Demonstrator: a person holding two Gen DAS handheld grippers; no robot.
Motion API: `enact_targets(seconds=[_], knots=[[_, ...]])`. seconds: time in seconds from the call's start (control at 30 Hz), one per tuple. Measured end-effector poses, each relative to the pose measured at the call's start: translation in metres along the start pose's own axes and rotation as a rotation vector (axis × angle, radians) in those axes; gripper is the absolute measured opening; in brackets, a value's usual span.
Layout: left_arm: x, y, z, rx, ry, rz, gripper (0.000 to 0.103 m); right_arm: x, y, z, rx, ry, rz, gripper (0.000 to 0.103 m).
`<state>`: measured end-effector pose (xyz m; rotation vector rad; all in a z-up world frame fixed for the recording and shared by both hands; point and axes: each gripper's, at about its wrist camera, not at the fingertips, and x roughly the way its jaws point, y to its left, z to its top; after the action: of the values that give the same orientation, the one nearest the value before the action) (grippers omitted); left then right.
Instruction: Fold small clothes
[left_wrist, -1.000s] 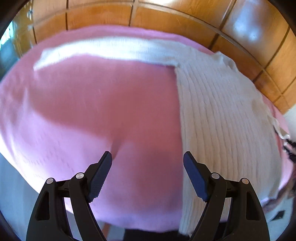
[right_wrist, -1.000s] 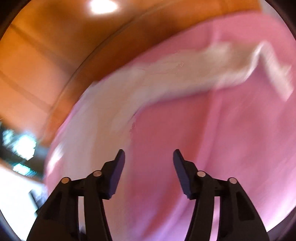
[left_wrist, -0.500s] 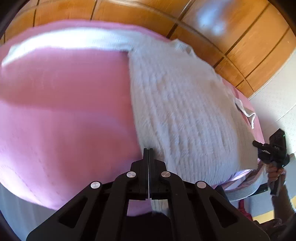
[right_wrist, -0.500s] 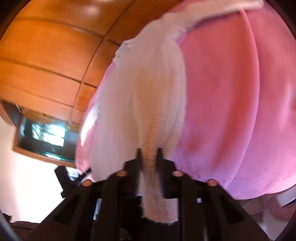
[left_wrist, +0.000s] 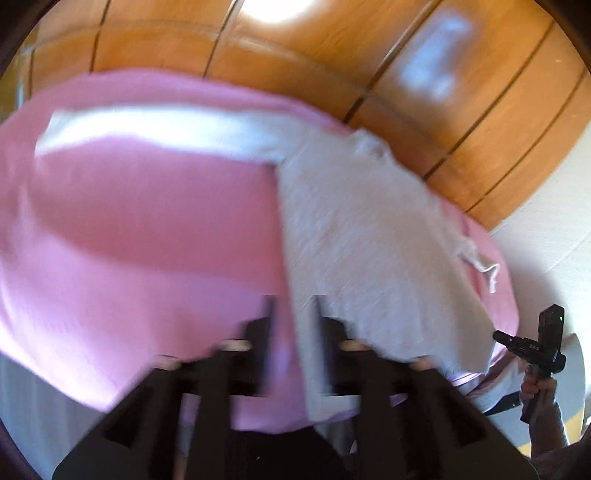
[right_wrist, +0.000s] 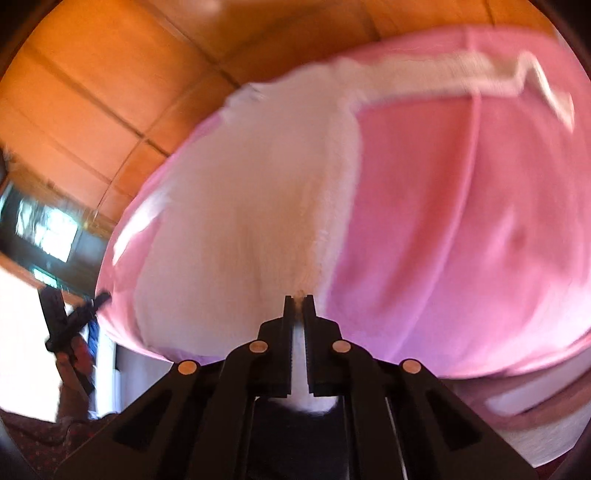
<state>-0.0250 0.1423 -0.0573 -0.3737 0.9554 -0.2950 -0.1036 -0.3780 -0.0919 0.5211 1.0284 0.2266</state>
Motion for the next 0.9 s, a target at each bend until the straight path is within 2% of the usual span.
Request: enact_targets(seconds=[0.03, 0.07, 0.13, 0.17, 0.2, 0.27, 0.33, 0.37, 0.43, 0.47, 0.5, 0.6, 0.67, 0.73, 0.83, 0.9], knots=[[0.007, 0.004, -0.009, -0.025, 0.005, 0.012, 0.059, 0.002, -0.005, -0.002, 0.015, -0.004, -0.012, 0.008], [0.013, 0.008, -0.016, -0.056, 0.01, 0.009, 0.06, 0.004, -0.012, -0.003, 0.041, -0.014, -0.01, 0.008], [0.024, 0.014, -0.022, -0.098, 0.035, -0.021, 0.06, 0.005, -0.02, -0.004, 0.083, -0.028, 0.006, 0.021], [0.028, 0.014, -0.026, -0.112, 0.041, -0.038, 0.06, 0.006, -0.024, -0.004, 0.1, -0.038, 0.013, 0.042], [0.032, 0.012, -0.029, -0.126, 0.047, -0.056, 0.06, 0.008, -0.028, -0.006, 0.111, -0.034, 0.033, 0.05], [0.043, 0.005, -0.035, -0.131, 0.07, -0.11, 0.06, 0.013, -0.028, -0.007, 0.128, -0.008, 0.064, 0.05], [0.055, -0.01, -0.039, -0.085, 0.076, -0.081, 0.06, 0.026, -0.028, -0.008, 0.141, 0.009, 0.092, 0.048], [0.06, -0.016, -0.041, -0.054, 0.072, -0.064, 0.054, 0.033, -0.028, -0.006, 0.155, 0.014, 0.111, 0.045], [0.069, -0.027, -0.041, 0.005, 0.092, -0.036, 0.006, 0.046, -0.023, -0.004, 0.155, 0.029, 0.13, 0.029], [0.071, -0.031, -0.039, 0.026, 0.098, -0.022, 0.006, 0.046, -0.019, -0.004, 0.14, 0.036, 0.126, 0.014], [0.067, -0.035, -0.035, 0.047, 0.089, -0.013, 0.004, 0.044, -0.011, -0.001, 0.115, 0.035, 0.116, 0.008], [0.041, -0.038, -0.018, 0.072, 0.05, -0.057, 0.003, 0.005, 0.021, 0.011, -0.001, -0.033, 0.136, 0.006], [0.008, -0.033, -0.004, 0.072, 0.02, -0.107, 0.003, -0.029, 0.042, 0.013, -0.099, -0.083, 0.14, 0.006], [-0.016, -0.033, 0.003, 0.097, 0.007, -0.112, 0.003, -0.051, 0.051, 0.007, -0.178, -0.093, 0.122, 0.005], [-0.022, -0.027, -0.004, 0.112, 0.061, -0.08, 0.003, -0.035, 0.035, -0.01, -0.169, 0.016, 0.037, 0.005], [-0.003, -0.024, -0.019, 0.13, 0.128, -0.02, 0.003, -0.008, 0.014, -0.027, -0.115, 0.096, -0.016, 0.005]])
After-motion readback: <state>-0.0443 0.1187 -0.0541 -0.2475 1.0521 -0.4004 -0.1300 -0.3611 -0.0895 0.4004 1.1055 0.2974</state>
